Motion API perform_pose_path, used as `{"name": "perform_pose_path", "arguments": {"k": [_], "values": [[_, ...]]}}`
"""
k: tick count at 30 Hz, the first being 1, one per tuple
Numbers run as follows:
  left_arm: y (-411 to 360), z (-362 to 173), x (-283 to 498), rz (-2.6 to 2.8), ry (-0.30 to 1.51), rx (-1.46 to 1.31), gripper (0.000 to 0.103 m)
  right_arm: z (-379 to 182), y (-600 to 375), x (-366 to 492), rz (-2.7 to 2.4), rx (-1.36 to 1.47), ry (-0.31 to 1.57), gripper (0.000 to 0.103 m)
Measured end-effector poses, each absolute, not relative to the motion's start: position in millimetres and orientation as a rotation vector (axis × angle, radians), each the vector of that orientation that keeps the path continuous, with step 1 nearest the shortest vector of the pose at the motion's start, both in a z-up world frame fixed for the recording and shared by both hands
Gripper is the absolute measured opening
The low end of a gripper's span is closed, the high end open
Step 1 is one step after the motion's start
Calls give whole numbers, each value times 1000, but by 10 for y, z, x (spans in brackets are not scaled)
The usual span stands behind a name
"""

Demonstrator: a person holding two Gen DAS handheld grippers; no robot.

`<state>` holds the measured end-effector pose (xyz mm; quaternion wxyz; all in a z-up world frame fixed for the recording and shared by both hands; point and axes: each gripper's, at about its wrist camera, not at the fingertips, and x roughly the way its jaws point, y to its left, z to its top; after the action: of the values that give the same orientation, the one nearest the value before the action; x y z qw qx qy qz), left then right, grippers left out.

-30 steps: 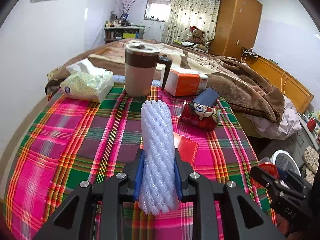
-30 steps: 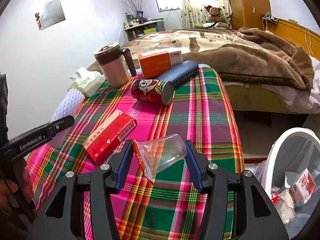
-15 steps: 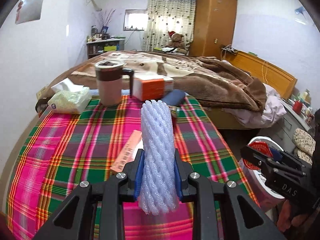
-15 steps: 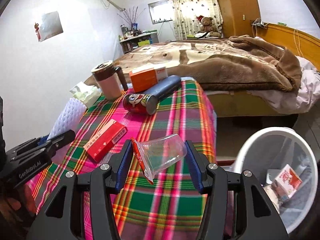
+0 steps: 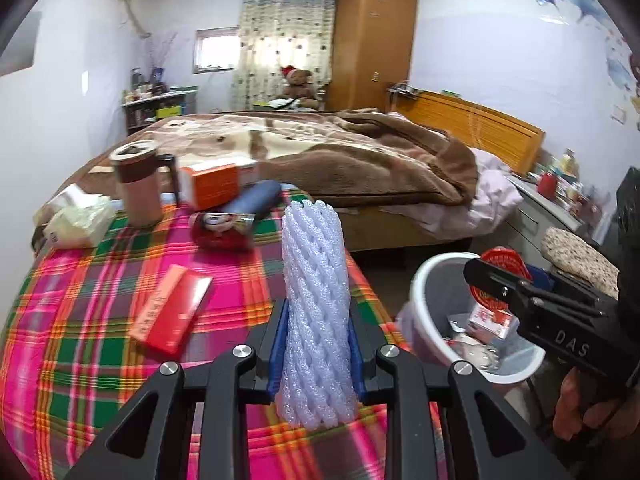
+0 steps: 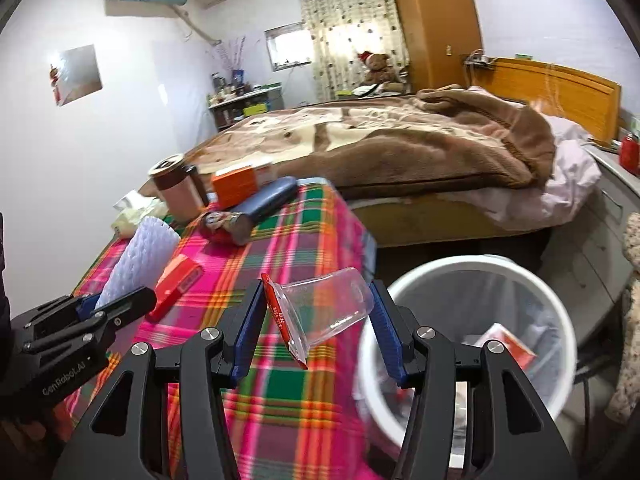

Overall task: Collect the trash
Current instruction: 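Carry the foam net and plastic bag over the white wastebasket, then open both grippers to drop the net and bag into the wastebasket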

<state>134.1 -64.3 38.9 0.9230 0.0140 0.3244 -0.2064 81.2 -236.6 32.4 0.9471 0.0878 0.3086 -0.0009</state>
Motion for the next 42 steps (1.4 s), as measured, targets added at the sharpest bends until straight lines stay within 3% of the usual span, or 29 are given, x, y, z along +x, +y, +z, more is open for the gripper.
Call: {"name": "perform_pose_path", "arguments": {"k": [23, 42], "values": [[-2052, 143, 1101, -673, 716, 128, 27, 117, -3317, 637, -174, 230, 676, 53], [-2547, -221, 1166, -721, 814, 158, 28, -166, -3643, 785, -216, 207, 797, 53]]}}
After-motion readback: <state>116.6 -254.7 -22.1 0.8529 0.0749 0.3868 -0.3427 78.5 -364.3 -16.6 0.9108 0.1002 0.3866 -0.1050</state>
